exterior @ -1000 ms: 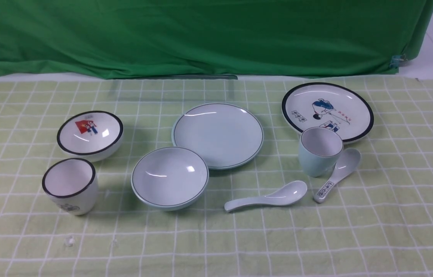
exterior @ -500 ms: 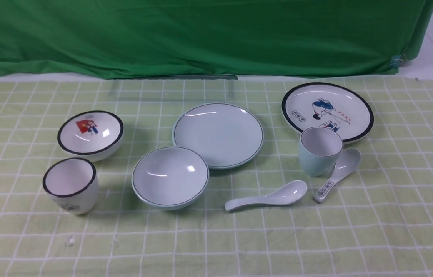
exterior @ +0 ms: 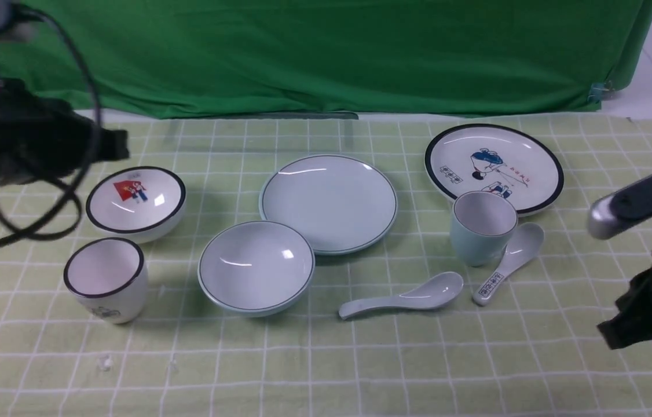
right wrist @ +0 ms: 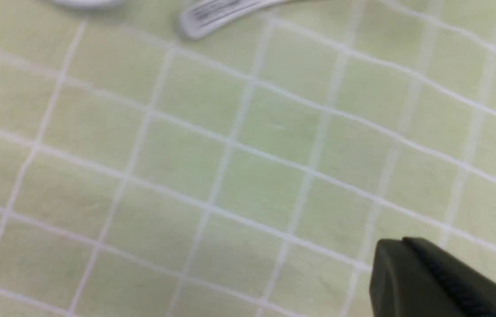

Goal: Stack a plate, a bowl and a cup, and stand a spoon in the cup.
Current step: Use the left arm to grab a blue rice bowl, then use the left arm to put the blue rice bowl into the blue large plate in the middle

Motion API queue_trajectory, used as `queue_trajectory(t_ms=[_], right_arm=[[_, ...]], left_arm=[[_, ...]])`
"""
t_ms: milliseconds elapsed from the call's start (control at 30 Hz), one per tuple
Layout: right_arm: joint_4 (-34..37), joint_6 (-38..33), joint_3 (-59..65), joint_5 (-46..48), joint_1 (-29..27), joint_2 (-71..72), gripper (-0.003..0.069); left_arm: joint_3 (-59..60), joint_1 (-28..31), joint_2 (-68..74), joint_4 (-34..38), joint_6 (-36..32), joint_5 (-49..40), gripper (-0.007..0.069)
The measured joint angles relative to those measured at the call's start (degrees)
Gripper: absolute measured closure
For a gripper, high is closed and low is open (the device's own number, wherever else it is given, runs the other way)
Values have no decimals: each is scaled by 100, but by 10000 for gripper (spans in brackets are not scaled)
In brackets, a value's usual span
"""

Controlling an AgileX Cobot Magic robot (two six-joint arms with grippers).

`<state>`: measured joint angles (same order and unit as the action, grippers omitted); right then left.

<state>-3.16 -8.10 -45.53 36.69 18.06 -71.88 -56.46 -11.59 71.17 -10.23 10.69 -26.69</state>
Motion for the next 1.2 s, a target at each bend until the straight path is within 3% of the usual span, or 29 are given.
queue_trajectory(t_ms=[33, 167, 400, 433, 467, 500, 600, 733, 867, 933, 1067, 1200], right_arm=[[27, -35, -14, -153, 130, -141, 646], [316, -83, -58, -192, 413, -407, 646], [452, -106, -148, -137, 637, -439, 642], [456, -115, -148, -137, 637, -439, 641], [456, -121, -148, -137, 637, -439, 640], [456, -121, -148, -144, 637, -439, 640], [456, -77, -148, -191, 637, -439, 636], [480, -64, -148, -270, 637, -439, 629], [704, -58, -148, -368, 637, -439, 620], [744, -58, -148, -373, 637, -439, 615], [760, -58, -148, -380, 637, -439, 609], [890, -58, -148, -484, 637, -439, 607]], left_arm=[[-319, -111, 328, 250, -478, -524, 652], [-1103, -199, 1329, 1190, -1608, -1239, 622], [-1877, -211, 2801, 1579, -1874, -1736, 399], [-1958, -211, 3098, 1595, -1874, -1782, 314], [-1965, -211, 3125, 1598, -1874, -1796, 305], [-1985, -211, 3314, 1647, -1880, -1815, 246], [-1993, -211, 3623, 1861, -2026, -1843, 183], [-1995, -211, 3837, 1950, -2250, -1790, 258], [-2006, -211, 3914, 1953, -2273, -1757, 547], [-2069, -211, 3873, 1986, -2266, -1944, 615], [-2256, -211, 3603, 1979, -2306, -2477, 636], [-2605, -211, 3367, 2217, -2425, -2415, 636]])
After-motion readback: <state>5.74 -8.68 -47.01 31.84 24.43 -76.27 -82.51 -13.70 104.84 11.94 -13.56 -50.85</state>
